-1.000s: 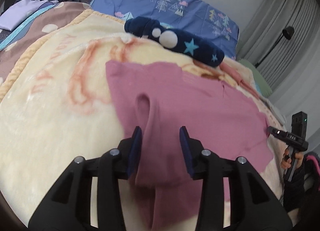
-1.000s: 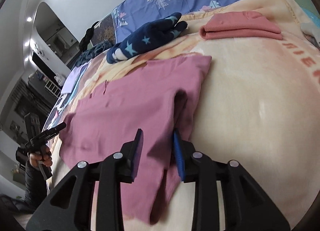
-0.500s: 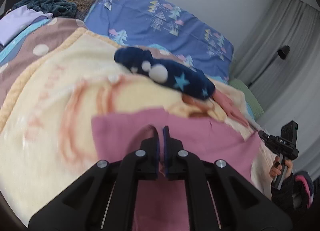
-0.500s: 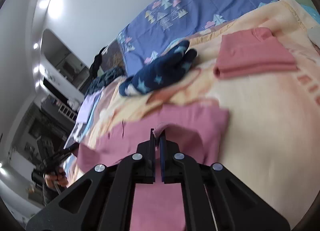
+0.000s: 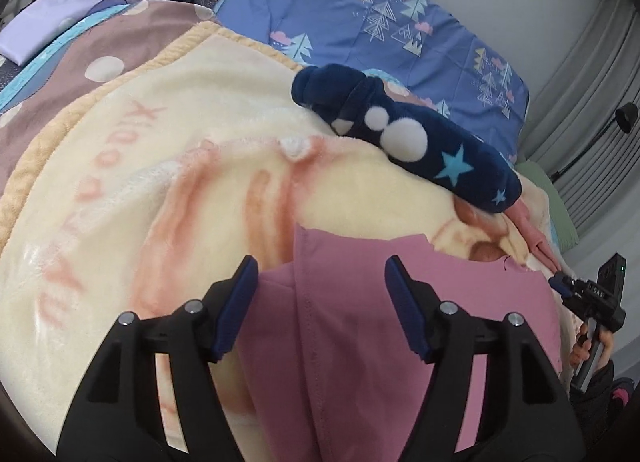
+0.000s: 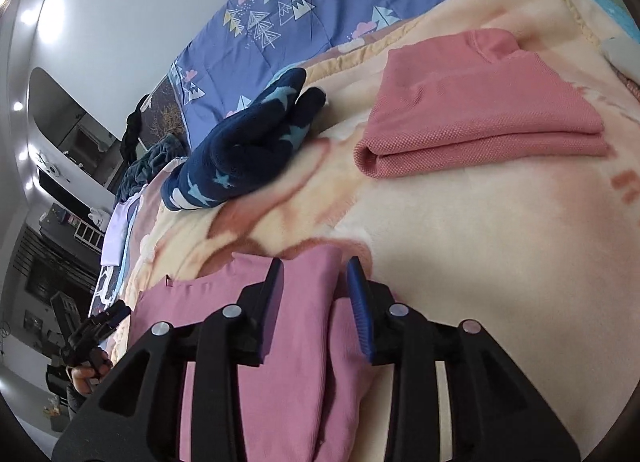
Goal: Fold small clothes
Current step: 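Open both grippers and release the folded pink shirt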
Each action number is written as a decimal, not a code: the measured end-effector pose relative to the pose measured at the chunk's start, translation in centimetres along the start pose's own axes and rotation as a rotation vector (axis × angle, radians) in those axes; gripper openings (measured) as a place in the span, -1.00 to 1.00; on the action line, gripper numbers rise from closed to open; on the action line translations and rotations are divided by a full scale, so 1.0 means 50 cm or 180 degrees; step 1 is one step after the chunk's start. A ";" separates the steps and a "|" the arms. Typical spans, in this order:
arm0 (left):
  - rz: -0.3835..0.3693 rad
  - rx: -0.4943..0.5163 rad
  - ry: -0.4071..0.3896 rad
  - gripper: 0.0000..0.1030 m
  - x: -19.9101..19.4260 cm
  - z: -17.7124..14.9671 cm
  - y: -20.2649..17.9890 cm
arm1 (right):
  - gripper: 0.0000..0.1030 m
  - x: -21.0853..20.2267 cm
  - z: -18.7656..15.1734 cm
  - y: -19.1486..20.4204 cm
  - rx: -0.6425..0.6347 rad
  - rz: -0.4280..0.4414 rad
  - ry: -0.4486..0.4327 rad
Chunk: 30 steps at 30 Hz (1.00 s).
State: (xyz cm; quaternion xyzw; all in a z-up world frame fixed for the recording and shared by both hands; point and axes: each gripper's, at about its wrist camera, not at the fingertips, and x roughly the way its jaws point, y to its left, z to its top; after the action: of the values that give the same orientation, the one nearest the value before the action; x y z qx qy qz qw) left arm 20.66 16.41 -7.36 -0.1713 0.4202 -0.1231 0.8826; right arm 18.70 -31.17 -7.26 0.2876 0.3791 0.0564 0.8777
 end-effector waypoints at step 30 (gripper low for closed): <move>0.0318 0.0815 -0.0350 -0.10 -0.049 -0.009 -0.106 | -0.46 -0.012 -0.020 -0.051 -0.0109 -0.0171 -0.0095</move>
State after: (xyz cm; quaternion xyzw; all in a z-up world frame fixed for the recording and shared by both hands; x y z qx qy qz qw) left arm 18.42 12.36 -3.77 -0.0428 0.3601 -0.1220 0.9239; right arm 17.26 -33.01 -8.84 0.2631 0.3726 0.0350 0.8892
